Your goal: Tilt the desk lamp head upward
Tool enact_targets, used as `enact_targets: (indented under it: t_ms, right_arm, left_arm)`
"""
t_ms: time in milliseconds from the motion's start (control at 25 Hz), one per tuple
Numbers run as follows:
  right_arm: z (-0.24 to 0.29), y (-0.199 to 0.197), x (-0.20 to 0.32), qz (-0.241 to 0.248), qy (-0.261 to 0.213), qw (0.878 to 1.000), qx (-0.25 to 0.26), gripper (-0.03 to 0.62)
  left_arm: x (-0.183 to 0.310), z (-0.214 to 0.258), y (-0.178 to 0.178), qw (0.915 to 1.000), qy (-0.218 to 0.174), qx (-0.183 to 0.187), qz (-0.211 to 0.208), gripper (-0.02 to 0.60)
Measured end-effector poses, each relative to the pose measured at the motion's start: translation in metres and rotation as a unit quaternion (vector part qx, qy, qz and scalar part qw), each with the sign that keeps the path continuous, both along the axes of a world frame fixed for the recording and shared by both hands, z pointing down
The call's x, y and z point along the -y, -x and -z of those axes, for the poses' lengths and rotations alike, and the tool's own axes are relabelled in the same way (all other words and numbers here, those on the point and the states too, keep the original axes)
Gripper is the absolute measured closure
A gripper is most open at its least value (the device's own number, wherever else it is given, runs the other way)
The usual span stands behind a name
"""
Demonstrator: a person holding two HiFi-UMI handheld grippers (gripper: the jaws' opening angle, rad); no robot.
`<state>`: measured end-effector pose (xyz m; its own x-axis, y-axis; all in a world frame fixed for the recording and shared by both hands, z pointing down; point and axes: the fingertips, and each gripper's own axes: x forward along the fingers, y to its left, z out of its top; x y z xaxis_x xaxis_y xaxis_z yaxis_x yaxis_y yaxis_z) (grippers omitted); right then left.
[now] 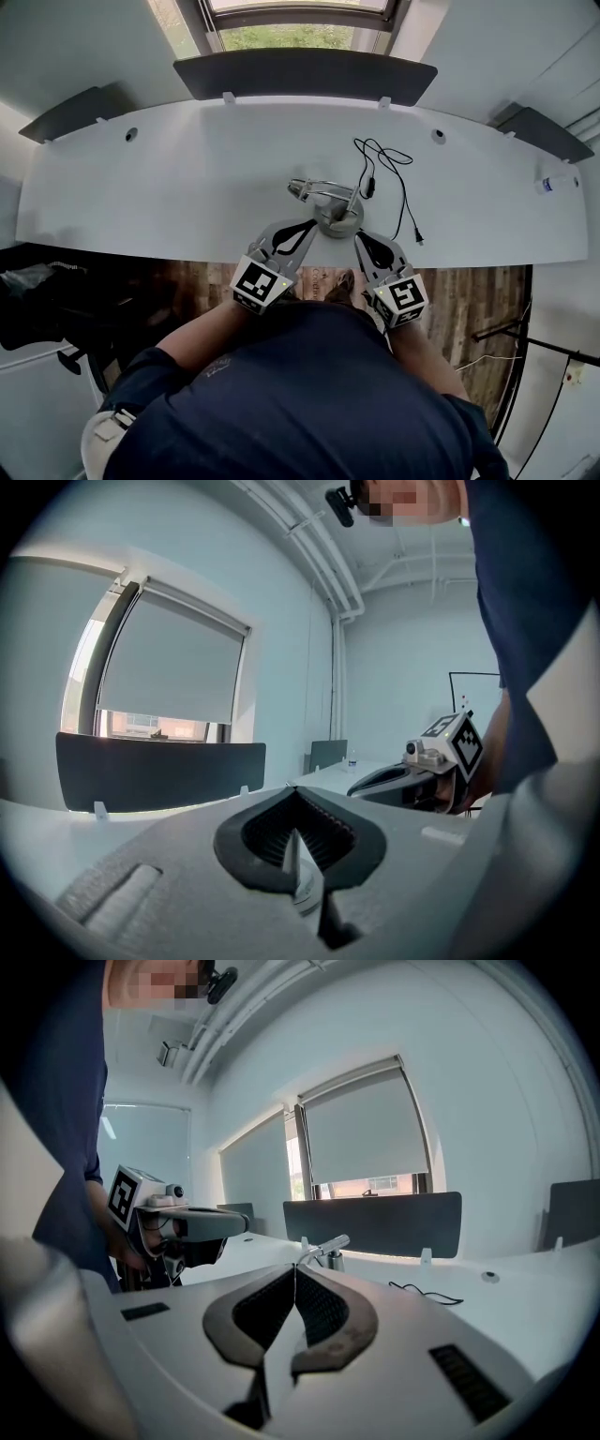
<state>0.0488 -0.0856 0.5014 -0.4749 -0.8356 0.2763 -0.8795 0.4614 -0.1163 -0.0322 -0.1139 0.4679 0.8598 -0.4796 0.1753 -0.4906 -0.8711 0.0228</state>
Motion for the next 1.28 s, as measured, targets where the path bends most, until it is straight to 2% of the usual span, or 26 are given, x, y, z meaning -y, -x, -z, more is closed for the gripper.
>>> enact_targets:
  t_ms: [120, 280, 400, 560, 640, 720, 920, 1040, 1280]
  right_arm:
    - [-0.014, -0.005, 0.01, 0.018, 0.012, 1.0, -0.015, 0.582]
    - [-0.029, -0.014, 0.023, 0.034, 0.025, 0.999, -0.022, 0.582]
    - [-0.04, -0.019, 0.032, 0.048, 0.034, 0.998, -0.029, 0.582]
    - [-0.052, -0.024, 0.042, 0.07, 0.04, 0.996, -0.044, 0.58]
    - [-0.057, -0.025, 0.046, 0.08, 0.042, 0.995, -0.051, 0.576]
    - [-0.062, -0.024, 0.049, 0.088, 0.046, 0.993, -0.056, 0.544]
    - [-0.072, -0.023, 0.057, 0.101, 0.051, 0.991, -0.07, 0.474]
    - [-0.08, -0.022, 0.063, 0.104, 0.053, 0.989, -0.086, 0.438]
    - [-0.089, -0.016, 0.074, 0.115, 0.056, 0.986, -0.104, 0.419]
  left_arm:
    - [0.011, -0.006, -0.003, 0.9999, 0.004, 0.004, 0.015, 0.574]
    - [0.023, -0.016, -0.007, 0.9987, 0.0, 0.043, 0.027, 0.574]
    - [0.029, -0.024, -0.012, 0.9984, 0.012, 0.039, 0.039, 0.574]
    - [0.037, -0.039, -0.013, 0.9956, 0.015, 0.07, 0.061, 0.572]
    - [0.042, -0.045, -0.014, 0.9936, 0.016, 0.086, 0.071, 0.549]
    - [0.046, -0.051, -0.014, 0.9922, 0.014, 0.098, 0.076, 0.521]
    - [0.057, -0.064, -0.02, 0.9875, 0.0, 0.136, 0.08, 0.486]
    - [0.065, -0.076, -0.022, 0.9817, -0.028, 0.174, 0.073, 0.475]
    - [0.075, -0.095, -0.026, 0.9729, -0.058, 0.217, 0.057, 0.468]
